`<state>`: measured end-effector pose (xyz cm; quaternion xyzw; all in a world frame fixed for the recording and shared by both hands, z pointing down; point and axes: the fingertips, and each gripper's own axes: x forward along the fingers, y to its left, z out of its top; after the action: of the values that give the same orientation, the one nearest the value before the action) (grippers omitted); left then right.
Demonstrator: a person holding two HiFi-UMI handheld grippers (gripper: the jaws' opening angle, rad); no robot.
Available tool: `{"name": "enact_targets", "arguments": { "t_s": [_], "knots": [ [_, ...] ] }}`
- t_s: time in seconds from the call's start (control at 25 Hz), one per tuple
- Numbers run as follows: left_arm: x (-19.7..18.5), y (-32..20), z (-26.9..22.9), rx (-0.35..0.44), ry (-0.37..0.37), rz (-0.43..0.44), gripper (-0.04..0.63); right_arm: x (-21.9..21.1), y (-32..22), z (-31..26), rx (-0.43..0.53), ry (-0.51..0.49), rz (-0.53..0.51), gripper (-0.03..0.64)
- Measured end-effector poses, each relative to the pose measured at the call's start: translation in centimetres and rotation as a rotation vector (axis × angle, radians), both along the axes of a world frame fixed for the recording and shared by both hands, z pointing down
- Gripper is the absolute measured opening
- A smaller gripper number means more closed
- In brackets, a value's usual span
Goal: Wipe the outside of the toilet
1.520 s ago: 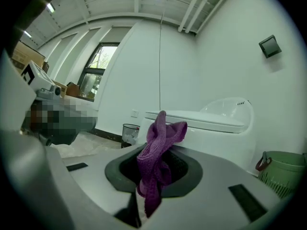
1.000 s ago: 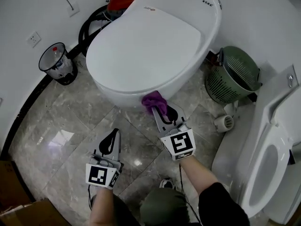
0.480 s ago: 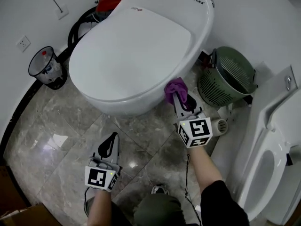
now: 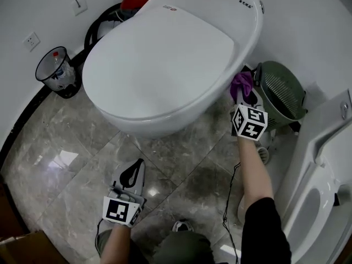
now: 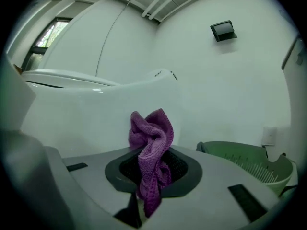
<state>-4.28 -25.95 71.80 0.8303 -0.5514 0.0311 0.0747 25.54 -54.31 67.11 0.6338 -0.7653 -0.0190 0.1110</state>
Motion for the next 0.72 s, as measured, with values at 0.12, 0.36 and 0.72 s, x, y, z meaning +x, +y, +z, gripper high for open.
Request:
{"name": "enact_targets", "arguments": {
  "t_s": [0.12,0.36,0.72],
  "knots": [
    [-0.1,0.3,0.3,-0.008,-0.001,-0.006,0.002,1.1,-2.2,0.1,-0.015,0.015,0.058,0.067],
    [-0.3,1.1,-0.3,0.001,0.02,-0.007,0.002,1.3,-0.9,-1.0,0.027,0.011,0.092,0.066],
    [-1.2,2.9,-1.5,0.04,0.034,-0.006,0.002,-5.7,13.7,-0.5,0.095,-0.043,-0.182,0.066]
  ]
}}
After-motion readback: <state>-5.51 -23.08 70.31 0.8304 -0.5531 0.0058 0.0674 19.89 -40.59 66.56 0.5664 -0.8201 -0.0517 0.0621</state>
